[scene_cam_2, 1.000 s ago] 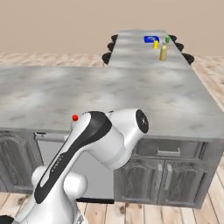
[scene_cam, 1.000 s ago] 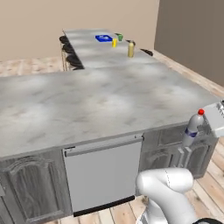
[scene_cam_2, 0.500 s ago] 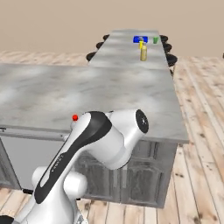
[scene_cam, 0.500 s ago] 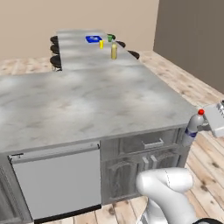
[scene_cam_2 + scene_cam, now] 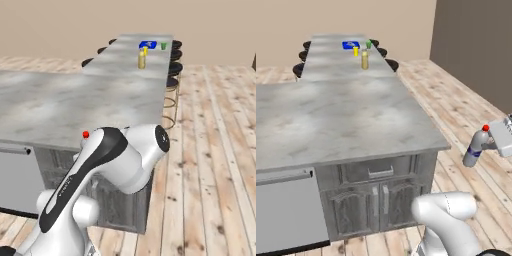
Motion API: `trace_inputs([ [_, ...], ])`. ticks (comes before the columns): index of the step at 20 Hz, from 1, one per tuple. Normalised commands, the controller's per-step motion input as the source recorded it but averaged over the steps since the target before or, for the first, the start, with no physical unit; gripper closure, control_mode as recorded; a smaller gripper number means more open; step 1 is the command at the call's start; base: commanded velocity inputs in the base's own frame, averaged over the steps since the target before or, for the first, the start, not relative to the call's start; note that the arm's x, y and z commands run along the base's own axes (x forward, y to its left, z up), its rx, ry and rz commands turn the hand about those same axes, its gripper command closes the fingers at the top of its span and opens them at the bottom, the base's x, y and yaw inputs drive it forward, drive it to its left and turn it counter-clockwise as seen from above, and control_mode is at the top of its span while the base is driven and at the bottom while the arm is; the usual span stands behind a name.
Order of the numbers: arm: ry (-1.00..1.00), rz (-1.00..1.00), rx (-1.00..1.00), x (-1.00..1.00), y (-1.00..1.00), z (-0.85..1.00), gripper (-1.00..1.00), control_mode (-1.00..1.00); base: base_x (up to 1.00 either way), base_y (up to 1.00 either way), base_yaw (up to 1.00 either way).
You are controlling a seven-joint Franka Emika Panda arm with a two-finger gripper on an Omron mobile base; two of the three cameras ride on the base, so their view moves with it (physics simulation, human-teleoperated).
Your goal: Place the drinks on the dining counter in a tight cluster.
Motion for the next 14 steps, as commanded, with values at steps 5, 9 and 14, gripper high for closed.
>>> trace_inputs([
  [5,0.0,0.0,0.0,0.0,0.0,0.0,1.0,1.0,0.13,-1.0,0.16],
  [9,0.0,0.0,0.0,0.0,0.0,0.0,1.0,1.0,0.26,-1.0,0.24],
  [14,0.0,0.0,0.0,0.0,0.0,0.0,1.0,1.0,0.64,-0.99,0.45],
])
